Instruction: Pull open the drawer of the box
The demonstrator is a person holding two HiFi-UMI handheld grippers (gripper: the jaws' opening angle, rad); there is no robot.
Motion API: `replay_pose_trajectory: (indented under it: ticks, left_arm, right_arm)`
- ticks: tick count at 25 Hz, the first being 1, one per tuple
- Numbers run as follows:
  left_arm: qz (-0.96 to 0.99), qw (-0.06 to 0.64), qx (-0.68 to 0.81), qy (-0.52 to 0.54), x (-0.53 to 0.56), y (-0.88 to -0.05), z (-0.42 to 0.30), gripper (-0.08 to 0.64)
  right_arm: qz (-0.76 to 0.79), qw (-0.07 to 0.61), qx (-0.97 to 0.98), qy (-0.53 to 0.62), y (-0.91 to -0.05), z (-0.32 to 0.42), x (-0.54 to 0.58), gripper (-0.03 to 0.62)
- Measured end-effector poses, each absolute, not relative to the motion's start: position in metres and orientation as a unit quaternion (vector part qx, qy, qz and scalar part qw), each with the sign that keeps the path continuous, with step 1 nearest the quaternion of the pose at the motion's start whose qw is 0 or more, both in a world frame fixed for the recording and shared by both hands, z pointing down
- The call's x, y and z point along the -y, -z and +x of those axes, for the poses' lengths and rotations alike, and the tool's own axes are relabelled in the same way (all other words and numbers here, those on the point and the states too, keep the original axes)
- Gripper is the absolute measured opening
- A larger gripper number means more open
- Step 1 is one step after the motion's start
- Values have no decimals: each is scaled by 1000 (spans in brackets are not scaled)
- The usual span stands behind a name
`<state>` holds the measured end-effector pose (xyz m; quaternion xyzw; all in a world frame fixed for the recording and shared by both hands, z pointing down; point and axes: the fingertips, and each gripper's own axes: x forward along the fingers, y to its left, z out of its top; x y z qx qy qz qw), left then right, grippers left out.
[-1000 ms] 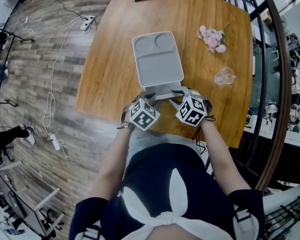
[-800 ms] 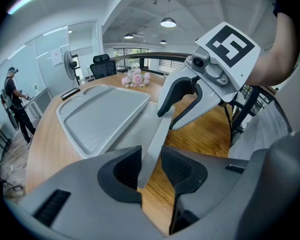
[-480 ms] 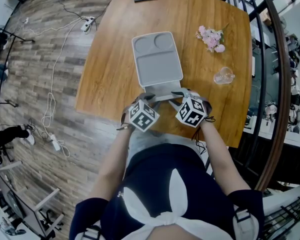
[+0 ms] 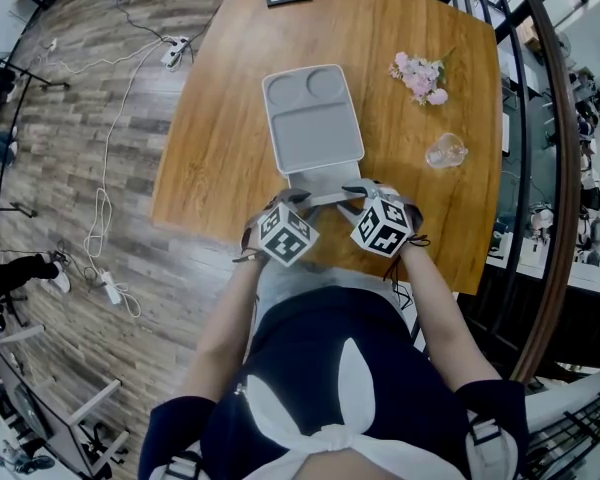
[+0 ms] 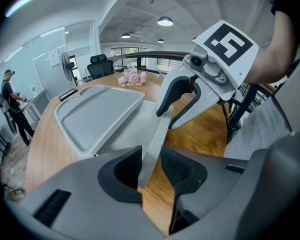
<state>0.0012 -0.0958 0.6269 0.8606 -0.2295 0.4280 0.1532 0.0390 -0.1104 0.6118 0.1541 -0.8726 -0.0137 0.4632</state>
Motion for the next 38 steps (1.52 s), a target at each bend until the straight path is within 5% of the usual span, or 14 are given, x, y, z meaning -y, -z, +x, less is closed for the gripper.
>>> replay_pose_trajectory:
  ticks: [38]
  left_arm:
    - [867, 151, 200, -431, 40, -623, 2, 121]
  right_arm:
    - [166, 482, 860, 9, -609, 40, 55, 126]
